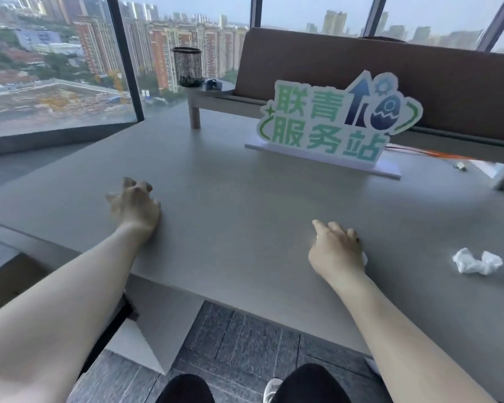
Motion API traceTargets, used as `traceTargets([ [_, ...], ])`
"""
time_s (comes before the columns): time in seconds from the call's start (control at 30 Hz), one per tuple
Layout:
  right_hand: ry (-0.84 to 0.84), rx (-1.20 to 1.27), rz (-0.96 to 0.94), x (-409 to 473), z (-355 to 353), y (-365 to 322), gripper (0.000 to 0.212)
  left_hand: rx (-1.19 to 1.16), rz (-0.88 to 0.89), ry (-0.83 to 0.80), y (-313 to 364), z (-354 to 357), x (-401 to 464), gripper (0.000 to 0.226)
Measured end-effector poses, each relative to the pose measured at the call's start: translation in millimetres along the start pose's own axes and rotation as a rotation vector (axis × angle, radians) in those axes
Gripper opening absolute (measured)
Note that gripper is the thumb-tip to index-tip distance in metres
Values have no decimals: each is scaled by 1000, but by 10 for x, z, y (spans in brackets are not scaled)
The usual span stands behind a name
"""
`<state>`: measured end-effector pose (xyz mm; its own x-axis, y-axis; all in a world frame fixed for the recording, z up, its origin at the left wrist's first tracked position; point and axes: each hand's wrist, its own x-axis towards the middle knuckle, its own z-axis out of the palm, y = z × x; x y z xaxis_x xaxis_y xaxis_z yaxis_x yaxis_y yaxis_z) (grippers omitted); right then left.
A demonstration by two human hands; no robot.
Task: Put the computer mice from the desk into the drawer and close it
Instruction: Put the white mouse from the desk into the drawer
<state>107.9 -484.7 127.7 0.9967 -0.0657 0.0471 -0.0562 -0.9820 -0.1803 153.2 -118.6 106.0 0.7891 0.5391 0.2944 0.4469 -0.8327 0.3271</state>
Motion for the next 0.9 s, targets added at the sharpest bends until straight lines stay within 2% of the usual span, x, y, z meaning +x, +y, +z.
traceTargets([
  [0.1, 61, 68, -115, -5, 18, -247, 38, -115, 49, -8, 82, -49, -184, 32],
  [0.23, 132, 255, -362, -77, 16, -910, 30, -276, 108, 72, 75, -244, -503, 35],
  [0.4, 90, 485, -662, -579, 46, -1947, 42, -362, 29, 157, -392, -642, -818, 48],
  [0.57, -21, 645, -849, -1264, 342, -2837, 43, -304, -141, 240, -1419, -965, -1106, 50],
  [0.67, -177, 697, -863, -1556, 691, -3261, 42, -260, -335, 245, -2058, -1014, -1351, 50],
  [0.9, -514, 570, -827, -1970, 1493, -4048, 40, -63, -737, -32, -3065, -812, -1755, 37],
])
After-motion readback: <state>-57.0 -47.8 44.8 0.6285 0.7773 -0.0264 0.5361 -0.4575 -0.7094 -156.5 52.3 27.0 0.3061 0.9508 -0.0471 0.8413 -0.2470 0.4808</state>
